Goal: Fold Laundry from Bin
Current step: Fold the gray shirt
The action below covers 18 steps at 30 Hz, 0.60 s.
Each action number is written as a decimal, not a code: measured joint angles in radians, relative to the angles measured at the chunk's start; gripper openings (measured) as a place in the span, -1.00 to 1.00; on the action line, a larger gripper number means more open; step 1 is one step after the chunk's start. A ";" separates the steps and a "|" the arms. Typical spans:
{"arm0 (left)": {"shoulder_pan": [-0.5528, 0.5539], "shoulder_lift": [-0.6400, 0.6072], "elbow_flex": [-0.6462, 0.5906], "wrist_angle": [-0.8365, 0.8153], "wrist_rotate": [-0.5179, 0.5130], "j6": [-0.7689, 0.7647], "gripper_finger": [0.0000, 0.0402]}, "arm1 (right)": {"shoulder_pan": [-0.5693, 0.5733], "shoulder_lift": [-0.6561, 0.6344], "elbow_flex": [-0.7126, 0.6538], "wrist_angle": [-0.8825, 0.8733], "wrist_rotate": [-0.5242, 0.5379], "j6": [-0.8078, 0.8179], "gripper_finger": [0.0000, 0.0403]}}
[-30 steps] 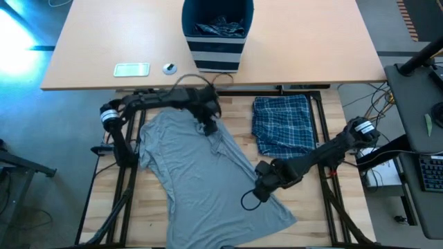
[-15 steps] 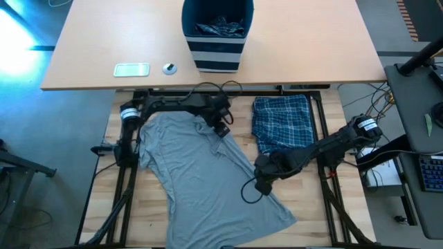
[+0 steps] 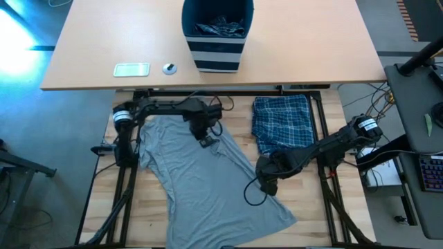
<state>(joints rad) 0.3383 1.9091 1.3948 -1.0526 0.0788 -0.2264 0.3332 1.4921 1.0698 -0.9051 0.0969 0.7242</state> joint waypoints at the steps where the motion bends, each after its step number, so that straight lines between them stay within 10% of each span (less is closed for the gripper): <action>1: -0.008 -0.019 -0.013 0.006 -0.001 0.000 -0.94 | 0.000 0.000 0.000 0.000 0.001 -0.007 0.09; 7: -0.031 -0.106 -0.021 0.145 -0.018 0.081 -0.69 | 0.000 0.000 0.000 -0.002 0.005 0.002 0.09; 18: -0.079 -0.086 -0.084 0.297 -0.029 0.766 -0.09 | 0.000 0.000 0.002 -0.002 0.007 0.136 0.09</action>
<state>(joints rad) 0.2593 1.8230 1.3104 -0.7558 0.0497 0.5394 0.3332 1.4921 1.0722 -0.9066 0.1042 0.8600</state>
